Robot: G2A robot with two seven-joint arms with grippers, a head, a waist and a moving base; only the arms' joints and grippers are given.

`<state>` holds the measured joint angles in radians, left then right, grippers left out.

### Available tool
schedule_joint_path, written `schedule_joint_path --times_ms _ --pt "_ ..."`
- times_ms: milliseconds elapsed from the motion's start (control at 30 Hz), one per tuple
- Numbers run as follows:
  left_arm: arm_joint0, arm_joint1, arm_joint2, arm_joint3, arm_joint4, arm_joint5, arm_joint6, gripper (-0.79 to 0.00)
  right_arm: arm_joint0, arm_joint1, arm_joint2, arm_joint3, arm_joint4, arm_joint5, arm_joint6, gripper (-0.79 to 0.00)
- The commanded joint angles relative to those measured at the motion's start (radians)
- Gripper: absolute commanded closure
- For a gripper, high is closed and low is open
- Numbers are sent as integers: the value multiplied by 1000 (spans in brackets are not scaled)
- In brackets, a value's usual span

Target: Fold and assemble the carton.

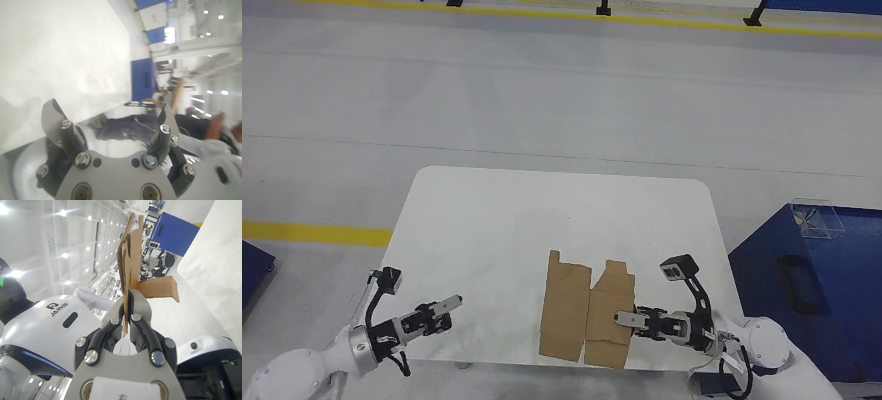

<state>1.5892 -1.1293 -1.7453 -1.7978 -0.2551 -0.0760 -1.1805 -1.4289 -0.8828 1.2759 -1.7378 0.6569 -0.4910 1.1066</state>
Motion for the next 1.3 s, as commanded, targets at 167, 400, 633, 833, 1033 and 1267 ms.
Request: schedule_joint_path --times_ms 167,400,633,833,1033,1267 --pt "-25 -1 99 23 -183 -67 -107 -785 82 -20 -85 57 -89 -38 35 0" --pt "-6 1 182 -18 -112 -108 -94 -597 88 -40 -174 23 -86 14 1 0" --pt "-9 5 232 -53 -77 -116 -71 -360 114 -49 -199 45 -49 -25 66 0" --pt "9 11 230 -86 -114 -152 -74 -65 110 -51 -197 62 -57 -31 81 0" --pt "22 17 226 -91 -157 -173 -90 0 108 -53 -196 71 -69 -26 85 0" --pt "32 25 232 -102 -161 -183 -109 0 112 -53 -196 82 -88 0 85 -785"
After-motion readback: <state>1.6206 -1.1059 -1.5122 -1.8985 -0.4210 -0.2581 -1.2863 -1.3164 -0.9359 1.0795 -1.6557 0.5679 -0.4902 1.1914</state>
